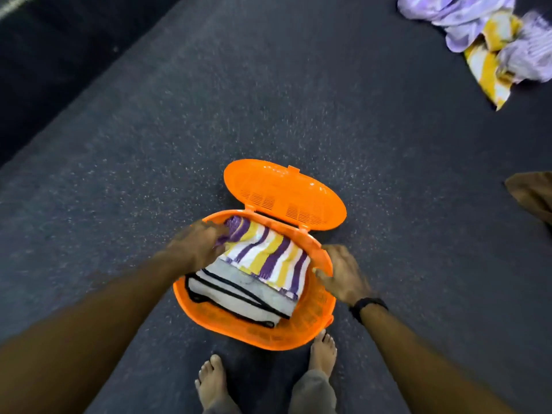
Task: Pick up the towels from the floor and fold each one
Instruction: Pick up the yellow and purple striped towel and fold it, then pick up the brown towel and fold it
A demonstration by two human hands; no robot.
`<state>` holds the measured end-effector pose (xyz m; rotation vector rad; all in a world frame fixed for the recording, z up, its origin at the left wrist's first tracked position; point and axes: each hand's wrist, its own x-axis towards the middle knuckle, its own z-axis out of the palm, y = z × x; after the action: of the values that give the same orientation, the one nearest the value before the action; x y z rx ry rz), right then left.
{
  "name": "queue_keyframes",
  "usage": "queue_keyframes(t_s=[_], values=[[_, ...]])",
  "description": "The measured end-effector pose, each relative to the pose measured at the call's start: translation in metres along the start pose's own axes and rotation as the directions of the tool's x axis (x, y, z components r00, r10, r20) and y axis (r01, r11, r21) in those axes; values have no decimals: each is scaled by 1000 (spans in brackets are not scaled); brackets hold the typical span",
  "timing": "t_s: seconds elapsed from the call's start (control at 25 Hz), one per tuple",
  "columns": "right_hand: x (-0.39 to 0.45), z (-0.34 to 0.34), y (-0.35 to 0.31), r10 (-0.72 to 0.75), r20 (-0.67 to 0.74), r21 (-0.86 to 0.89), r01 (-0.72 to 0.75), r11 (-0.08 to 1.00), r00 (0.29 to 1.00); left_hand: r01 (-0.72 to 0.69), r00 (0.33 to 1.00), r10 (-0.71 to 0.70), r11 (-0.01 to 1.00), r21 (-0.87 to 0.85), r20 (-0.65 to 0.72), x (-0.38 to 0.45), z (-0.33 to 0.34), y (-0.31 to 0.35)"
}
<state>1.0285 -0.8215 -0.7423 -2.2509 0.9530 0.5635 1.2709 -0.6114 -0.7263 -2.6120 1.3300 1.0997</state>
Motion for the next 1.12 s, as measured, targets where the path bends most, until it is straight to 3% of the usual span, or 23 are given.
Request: queue_keyframes(t_s=[0.16, 0.28, 0.36, 0.52, 0.68, 0.88, 1.04, 1.12], values=[[42, 81, 15, -141, 125, -191, 164, 968, 982, -174, 980, 198, 903, 394, -20, 68, 63, 18], [76, 128, 19, -174, 152, -252, 208, 945, 973, -277, 956, 283, 803, 528, 71, 111, 111, 3], [98, 154, 28, -159, 164, -269, 200, 942, 973, -232, 970, 232, 817, 527, 68, 130, 143, -19], [127, 196, 51, -233, 169, -253, 271, 929, 958, -81, 996, 86, 938, 336, -1, 133, 196, -58], [155, 220, 68, -275, 199, -293, 324, 899, 941, -15, 1000, 18, 967, 256, -8, 149, 221, -82], [148, 203, 57, -219, 296, -294, 306, 905, 930, -52, 998, 62, 871, 488, -5, 140, 207, -65], [104, 128, 32, -203, 352, -220, 292, 931, 914, -124, 990, 65, 839, 530, 129, 101, 127, -23], [71, 70, 18, -237, 327, -149, 298, 943, 915, -198, 979, 148, 842, 501, 140, 69, 69, 2]])
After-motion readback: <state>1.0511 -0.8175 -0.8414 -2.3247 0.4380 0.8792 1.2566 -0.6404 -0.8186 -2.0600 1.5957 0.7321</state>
